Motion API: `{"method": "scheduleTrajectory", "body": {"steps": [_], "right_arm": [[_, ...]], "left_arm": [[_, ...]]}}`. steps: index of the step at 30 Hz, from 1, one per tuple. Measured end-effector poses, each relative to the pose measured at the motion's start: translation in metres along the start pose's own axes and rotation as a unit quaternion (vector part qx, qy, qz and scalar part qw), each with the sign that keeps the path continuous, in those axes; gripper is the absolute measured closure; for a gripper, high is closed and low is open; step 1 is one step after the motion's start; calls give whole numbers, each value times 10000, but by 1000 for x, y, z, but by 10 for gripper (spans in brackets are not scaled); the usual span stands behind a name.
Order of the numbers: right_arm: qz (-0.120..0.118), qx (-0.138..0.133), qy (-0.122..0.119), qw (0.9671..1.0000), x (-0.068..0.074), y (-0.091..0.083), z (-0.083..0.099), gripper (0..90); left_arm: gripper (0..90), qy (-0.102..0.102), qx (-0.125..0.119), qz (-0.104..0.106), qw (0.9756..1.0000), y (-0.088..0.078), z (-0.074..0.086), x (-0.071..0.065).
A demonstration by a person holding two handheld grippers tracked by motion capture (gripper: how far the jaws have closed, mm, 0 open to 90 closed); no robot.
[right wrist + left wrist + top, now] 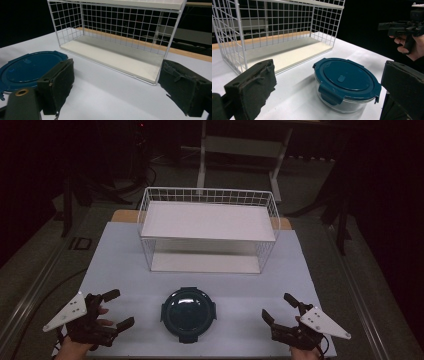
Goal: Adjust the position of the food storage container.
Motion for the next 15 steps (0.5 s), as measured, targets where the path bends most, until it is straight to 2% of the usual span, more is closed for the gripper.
{"method": "scheduleTrajectory", "body": {"steps": [5, 11, 13, 15], "right_arm": [[-1, -12, 19, 10000, 0, 0, 0, 129], [23, -43, 38, 10000, 1, -1, -2, 129], [27, -54, 73, 10000, 1, -2, -3, 129], [35, -42, 65, 10000, 1, -1, -3, 129]], "left_arm": [[0, 15, 28, 99, 9999, 0, -2, -1], [0, 34, 8, 313, 9995, 0, -14, -2], [0, 77, 87, 329, 9994, -1, -18, -2], [0, -22, 122, 432, 9990, -1, -21, 0]]}}
Point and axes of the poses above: each handheld gripper's, and its own axes: y roughly forward along the jaws, z roughly out of its underside, x roughly to its left, the point moved 1 cm from there along y, roughly forward along the jaws, and after that the axes turned 11 degrees about z, right-handed, at the moved point
